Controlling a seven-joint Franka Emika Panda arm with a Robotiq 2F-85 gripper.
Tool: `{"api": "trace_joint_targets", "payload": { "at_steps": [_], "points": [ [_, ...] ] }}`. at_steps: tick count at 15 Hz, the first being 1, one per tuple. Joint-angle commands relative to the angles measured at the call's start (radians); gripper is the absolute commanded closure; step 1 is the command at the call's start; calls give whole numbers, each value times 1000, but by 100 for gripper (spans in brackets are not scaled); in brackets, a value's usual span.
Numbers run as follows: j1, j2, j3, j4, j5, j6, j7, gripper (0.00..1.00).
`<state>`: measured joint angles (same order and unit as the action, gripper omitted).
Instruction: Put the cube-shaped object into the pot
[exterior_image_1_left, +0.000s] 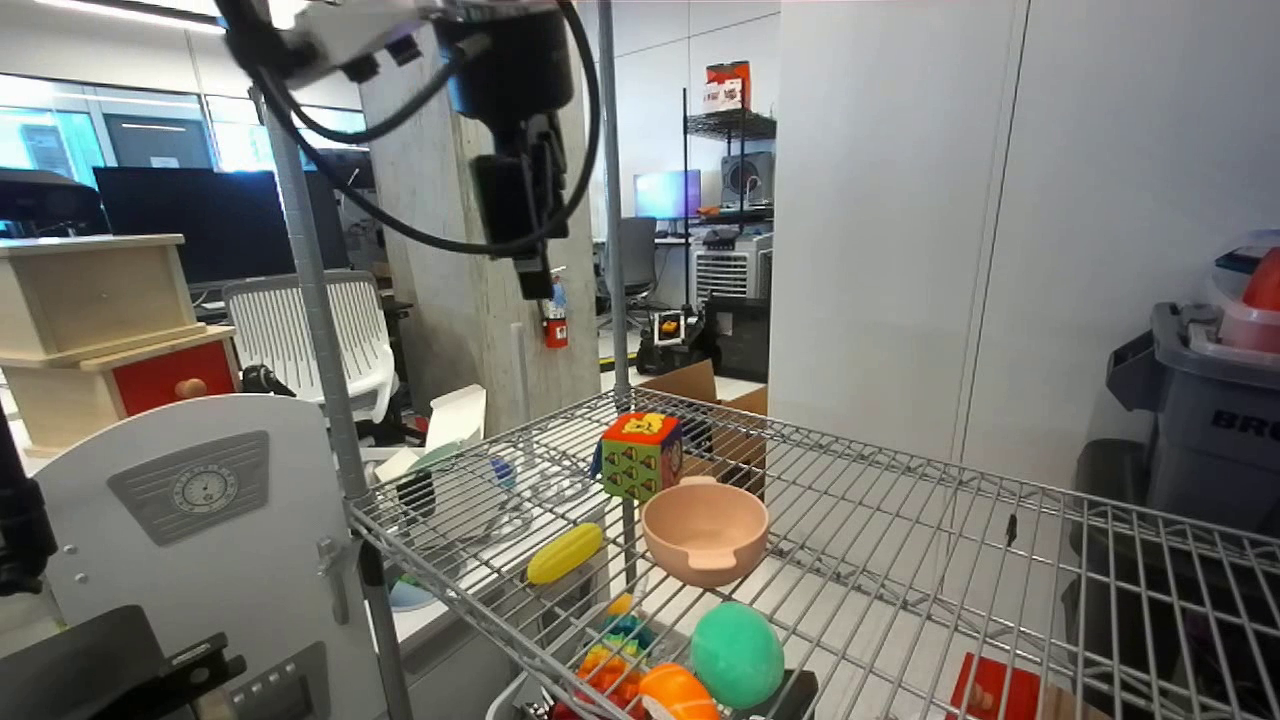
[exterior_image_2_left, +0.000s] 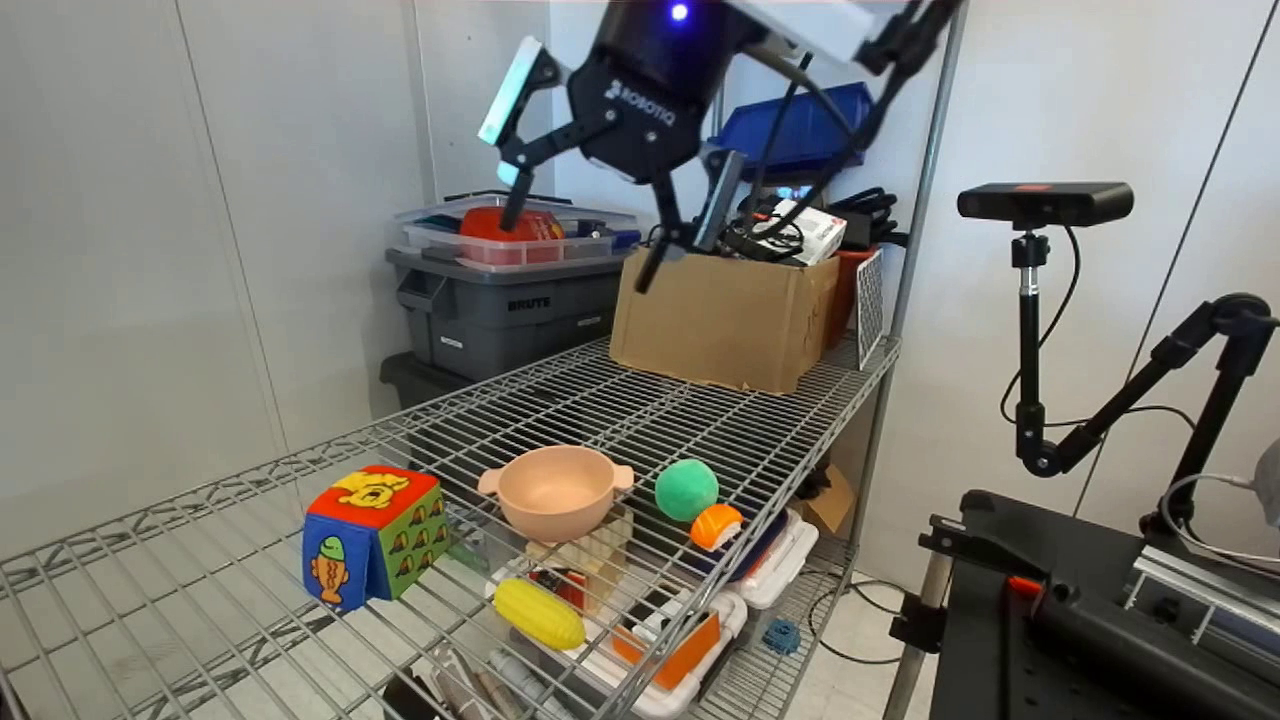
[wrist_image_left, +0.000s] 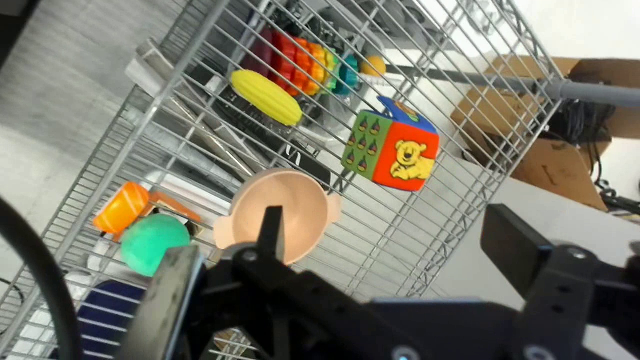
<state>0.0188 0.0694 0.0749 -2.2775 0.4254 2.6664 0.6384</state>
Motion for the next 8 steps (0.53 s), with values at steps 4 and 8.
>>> {"api": "trace_joint_targets", "payload": {
  "at_steps": [4,8],
  "points": [
    [48,364,-78,443,-108,-85,263,0],
    [90,539,-119,676,-184,-282,398,0]
  ]
}}
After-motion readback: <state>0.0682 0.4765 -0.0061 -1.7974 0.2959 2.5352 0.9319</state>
